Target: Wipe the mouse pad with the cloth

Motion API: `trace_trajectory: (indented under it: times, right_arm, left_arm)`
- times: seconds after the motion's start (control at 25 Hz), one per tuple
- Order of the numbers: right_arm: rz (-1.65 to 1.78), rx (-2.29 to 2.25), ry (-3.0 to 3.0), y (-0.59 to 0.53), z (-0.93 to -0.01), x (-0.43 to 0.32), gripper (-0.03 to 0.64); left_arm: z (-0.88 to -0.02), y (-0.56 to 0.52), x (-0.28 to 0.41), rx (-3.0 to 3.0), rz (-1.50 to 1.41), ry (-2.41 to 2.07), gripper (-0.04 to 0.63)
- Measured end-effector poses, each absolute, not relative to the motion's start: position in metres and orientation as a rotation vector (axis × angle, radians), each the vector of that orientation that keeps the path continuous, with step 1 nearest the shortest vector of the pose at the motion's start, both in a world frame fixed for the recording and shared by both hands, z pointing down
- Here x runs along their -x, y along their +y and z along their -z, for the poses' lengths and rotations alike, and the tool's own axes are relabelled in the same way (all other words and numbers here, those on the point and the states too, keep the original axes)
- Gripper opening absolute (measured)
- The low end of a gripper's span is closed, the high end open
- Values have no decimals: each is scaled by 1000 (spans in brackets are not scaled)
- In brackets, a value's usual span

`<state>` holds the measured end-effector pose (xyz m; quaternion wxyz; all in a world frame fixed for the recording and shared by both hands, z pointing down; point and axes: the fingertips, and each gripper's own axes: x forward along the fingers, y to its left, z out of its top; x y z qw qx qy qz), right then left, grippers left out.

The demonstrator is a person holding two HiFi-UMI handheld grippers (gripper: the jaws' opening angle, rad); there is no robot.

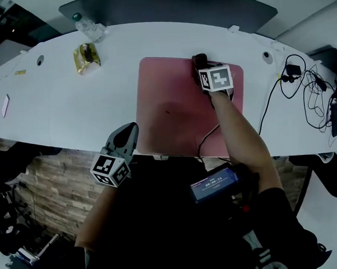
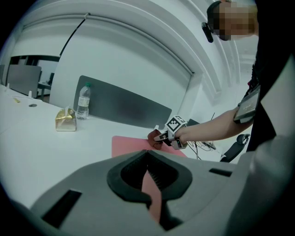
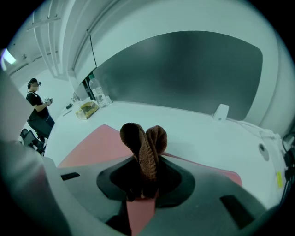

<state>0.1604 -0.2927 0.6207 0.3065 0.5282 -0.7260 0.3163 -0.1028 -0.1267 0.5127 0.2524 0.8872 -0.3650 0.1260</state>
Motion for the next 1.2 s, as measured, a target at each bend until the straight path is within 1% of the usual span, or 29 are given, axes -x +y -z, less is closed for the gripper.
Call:
trace_trajectory:
  times: [0.76,1.2]
  right_arm:
    - [-839,-1535,-1837,-258,-621,-275,118]
    - [-846,-1644,-1739,-239,-622,-328,120]
  left_arm:
    - [-514,-120,30,-2475,-371,-888,9]
    - [-506,-121,13,-2517,-393,-848,8]
